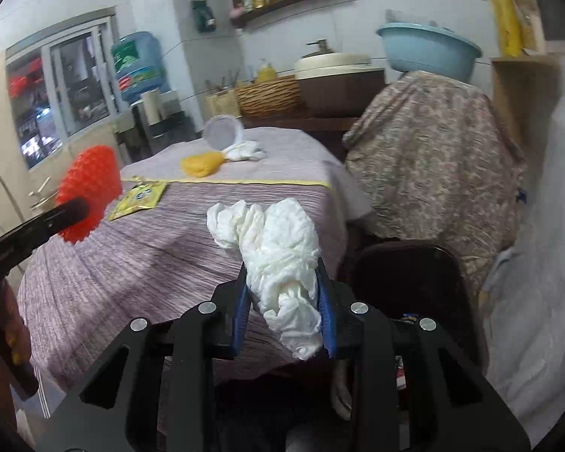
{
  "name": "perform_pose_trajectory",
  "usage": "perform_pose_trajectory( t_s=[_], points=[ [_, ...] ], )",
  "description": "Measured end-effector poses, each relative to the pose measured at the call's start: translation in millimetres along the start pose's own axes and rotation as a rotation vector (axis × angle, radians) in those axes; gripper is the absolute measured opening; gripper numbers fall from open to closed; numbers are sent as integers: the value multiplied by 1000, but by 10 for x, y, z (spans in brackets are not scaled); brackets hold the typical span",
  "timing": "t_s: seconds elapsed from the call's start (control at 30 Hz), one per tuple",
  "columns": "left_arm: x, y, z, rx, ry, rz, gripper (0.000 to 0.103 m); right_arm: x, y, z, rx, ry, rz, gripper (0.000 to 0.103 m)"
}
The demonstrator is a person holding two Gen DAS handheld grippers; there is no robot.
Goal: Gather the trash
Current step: 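Carry the white tissue over the bin and release it with the right gripper, then carry the red fruit net over the bin and release it with the left gripper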
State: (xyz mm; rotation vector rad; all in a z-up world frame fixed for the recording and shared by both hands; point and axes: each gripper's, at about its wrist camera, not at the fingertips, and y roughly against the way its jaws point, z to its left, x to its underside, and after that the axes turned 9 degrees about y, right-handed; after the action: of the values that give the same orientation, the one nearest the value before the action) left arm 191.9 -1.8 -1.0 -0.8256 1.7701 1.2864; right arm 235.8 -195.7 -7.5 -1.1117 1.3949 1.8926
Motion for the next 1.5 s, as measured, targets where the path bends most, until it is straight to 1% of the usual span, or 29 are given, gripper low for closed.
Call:
perform_pose_trajectory(
  t_s=[0.13,0.3,0.37,0.6,0.63,0.7,0.73,0.77,0.8,1.03,1.23,1.33,1.5],
  points=[
    [76,-78,-277,71,4,-2,20,144,35,-290,85,-31,20,32],
    [190,-267,-581,135,-18,31,20,393,-148,-664,152,-63,96,32],
    [256,-374,-703,164,-33,58,20,503,-260,-789,167,-76,129,32],
    [536,-664,-1011,211,-77,158,20,853,-727,-1139,210,-134,243,32],
    [559,-690,-1028,216,-83,165,20,901,-792,-1184,216,-143,259,33],
    [622,-760,-1080,226,-94,189,20,978,-873,-1263,222,-157,279,41],
    [670,-808,-1107,228,-105,206,20,1012,-907,-1299,235,-162,283,55],
    [696,-842,-1126,228,-110,216,20,1030,-925,-1310,245,-160,285,71],
    [738,-888,-1137,228,-116,233,20,1048,-934,-1320,263,-154,286,74],
    [895,-1124,-1193,228,-123,305,20,1040,-784,-1355,326,-112,276,74],
    [1050,-1395,-1269,232,-139,373,20,941,-569,-1445,388,-97,247,76],
    [1142,-1553,-1306,234,-150,408,20,889,-460,-1505,404,-107,225,77],
    [1278,-1764,-1356,236,-181,445,20,816,-306,-1545,430,-123,203,78]
  ],
)
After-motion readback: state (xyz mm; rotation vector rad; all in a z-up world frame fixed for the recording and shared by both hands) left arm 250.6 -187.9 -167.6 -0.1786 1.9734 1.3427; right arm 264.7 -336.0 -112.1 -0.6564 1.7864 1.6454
